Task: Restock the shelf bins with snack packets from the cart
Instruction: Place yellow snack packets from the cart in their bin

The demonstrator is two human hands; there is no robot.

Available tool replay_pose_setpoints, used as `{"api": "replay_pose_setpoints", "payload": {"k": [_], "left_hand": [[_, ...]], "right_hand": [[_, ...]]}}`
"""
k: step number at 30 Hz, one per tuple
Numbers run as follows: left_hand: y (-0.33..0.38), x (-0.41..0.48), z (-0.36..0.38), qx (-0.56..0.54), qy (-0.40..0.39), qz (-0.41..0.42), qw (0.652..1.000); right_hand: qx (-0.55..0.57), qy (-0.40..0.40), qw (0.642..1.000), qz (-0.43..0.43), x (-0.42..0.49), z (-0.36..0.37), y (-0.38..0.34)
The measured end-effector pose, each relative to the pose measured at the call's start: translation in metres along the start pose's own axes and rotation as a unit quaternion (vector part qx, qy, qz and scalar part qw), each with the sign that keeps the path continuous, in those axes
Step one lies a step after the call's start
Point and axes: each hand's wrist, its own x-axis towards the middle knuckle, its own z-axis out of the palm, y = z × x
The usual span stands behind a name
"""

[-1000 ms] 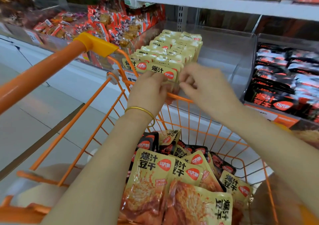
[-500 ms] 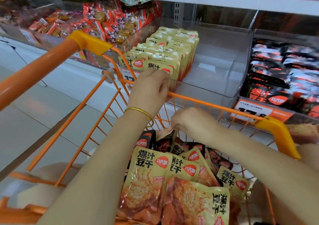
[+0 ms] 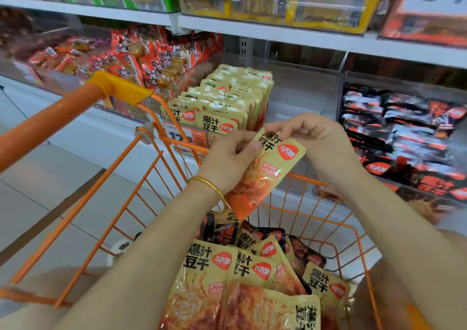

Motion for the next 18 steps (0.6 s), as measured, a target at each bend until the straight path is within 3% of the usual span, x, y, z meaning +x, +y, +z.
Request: {"api": "replay_pose_setpoints", "payload": {"k": [3,5,9,12,15,18], "left_hand": [[0.008,0.01,0.0,-0.101,0.06,-0.051,0.992],[0.01,0.026,0.0,-0.108,0.119,-0.061,0.985],[0.019,0.062,0.005,-0.087,0.179,-0.032,0.98],[0.009,0.073,0.007,0.117,0.161,0.069,0.978],[-0.025,0.073,0.004,0.384,0.103,0.126,0.909],[-0.047,0.07,0.003,0.486,0.066,0.116,0.864]], "right_hand": [[0.059,0.096,0.992,0.062,0.004,0.007,-0.001],[0.109,0.1,0.982,0.117,0.01,0.008,-0.001],[-0.093,0.046,0.988,0.113,0.026,0.016,-0.003],[-0.125,0.177,0.969,0.122,0.064,0.007,0.011],[-0.145,0.325,0.92,0.165,0.108,-0.007,0.039],[-0.166,0.398,0.872,0.231,0.134,-0.022,0.064]]}}
